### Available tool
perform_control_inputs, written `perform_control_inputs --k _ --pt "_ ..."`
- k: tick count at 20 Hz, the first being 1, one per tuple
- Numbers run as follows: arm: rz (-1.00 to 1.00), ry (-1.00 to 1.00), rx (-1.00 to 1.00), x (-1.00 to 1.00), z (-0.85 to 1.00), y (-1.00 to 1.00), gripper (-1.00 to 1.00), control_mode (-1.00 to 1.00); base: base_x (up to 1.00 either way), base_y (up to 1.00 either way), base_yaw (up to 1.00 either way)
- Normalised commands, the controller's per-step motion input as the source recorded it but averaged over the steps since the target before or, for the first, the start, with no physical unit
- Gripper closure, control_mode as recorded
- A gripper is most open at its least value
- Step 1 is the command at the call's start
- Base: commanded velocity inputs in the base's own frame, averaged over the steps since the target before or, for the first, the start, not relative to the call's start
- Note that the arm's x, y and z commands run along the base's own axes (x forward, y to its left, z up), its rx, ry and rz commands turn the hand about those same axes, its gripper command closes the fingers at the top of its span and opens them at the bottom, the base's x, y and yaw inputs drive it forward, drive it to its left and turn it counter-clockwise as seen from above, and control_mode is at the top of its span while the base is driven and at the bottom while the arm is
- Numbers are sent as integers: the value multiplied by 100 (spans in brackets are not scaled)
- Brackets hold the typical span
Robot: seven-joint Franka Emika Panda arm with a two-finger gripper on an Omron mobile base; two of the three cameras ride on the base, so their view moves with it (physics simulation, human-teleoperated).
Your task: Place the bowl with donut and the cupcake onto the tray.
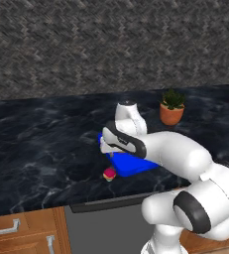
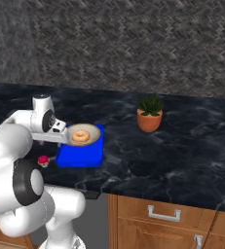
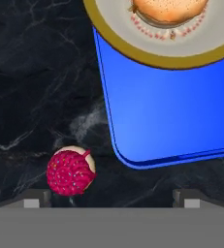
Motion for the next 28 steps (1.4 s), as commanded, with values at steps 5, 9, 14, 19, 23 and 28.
perform_control_inputs --k 5,9,14,19,23,28 --pt "13 0 0 -24 -22 41 -100 -100 0 0 0" --pt "3 0 0 -8 -29 19 -100 -100 0 0 0" --pt "0 0 0 9 -21 22 -100 -100 0 0 0" --pt "0 0 0 18 -2 4 -100 -100 0 0 0" --pt "0 2 0 0 -22 4 -100 -100 0 0 0" --pt "0 3 0 -1 -21 7 -100 -100 0 0 0"
